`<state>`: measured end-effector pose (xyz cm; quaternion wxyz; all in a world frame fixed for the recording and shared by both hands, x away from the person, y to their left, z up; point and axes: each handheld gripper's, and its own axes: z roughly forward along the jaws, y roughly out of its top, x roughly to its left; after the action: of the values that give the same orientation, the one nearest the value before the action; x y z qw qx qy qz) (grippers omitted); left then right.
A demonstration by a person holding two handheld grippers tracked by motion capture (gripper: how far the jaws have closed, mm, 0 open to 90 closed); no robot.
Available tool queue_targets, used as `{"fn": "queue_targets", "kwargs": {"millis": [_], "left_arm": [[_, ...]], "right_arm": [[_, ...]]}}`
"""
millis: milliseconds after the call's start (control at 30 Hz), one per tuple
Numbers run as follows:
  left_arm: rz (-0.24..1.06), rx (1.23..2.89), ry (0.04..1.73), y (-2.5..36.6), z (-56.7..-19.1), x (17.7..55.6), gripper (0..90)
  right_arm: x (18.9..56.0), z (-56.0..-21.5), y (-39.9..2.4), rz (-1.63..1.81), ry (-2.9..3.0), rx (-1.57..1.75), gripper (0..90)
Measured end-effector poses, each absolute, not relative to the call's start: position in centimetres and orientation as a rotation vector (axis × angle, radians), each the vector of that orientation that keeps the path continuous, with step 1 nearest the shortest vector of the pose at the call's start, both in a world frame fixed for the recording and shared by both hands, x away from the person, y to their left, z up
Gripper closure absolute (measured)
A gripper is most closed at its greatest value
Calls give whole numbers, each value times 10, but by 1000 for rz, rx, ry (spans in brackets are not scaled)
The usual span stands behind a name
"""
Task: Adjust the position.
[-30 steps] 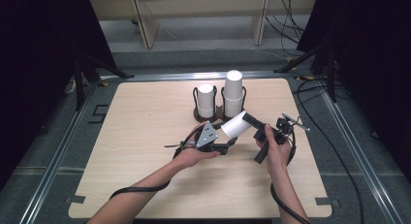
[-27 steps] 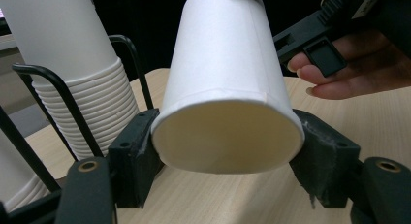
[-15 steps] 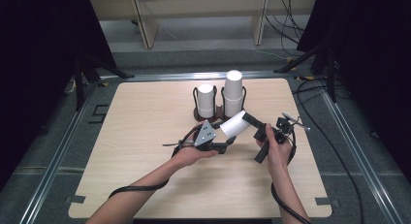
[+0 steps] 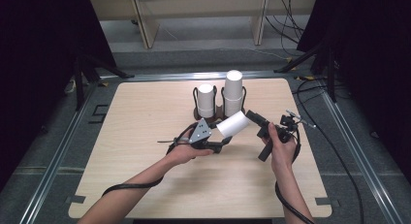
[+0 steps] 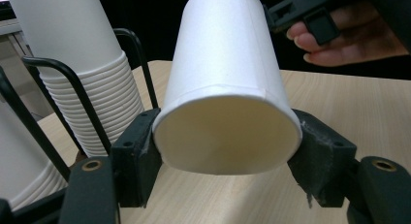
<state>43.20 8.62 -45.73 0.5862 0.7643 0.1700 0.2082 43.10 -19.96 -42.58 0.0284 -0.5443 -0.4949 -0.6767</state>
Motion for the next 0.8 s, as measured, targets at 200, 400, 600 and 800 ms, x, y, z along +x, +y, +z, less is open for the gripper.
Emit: {"fn": "queue_targets", "kwargs": {"millis": [200,400,600,800], "left_arm": [[490,1837,363,100,-445,433,325],[492,1896,334,110,-438,435,324],[502,1972,285,121,-427,435,324],[514,2050,222,128,-415,435,324]], "right_arm": [[426,-421,-211,-2109,-1740,-1650,285],[421,-429,-216,-2045,-1990,-1607,318],[417,-436,-216,-1965,-2260,-1555,323],[415,-437,-210,-1888,-2447,-1453,325]]}}
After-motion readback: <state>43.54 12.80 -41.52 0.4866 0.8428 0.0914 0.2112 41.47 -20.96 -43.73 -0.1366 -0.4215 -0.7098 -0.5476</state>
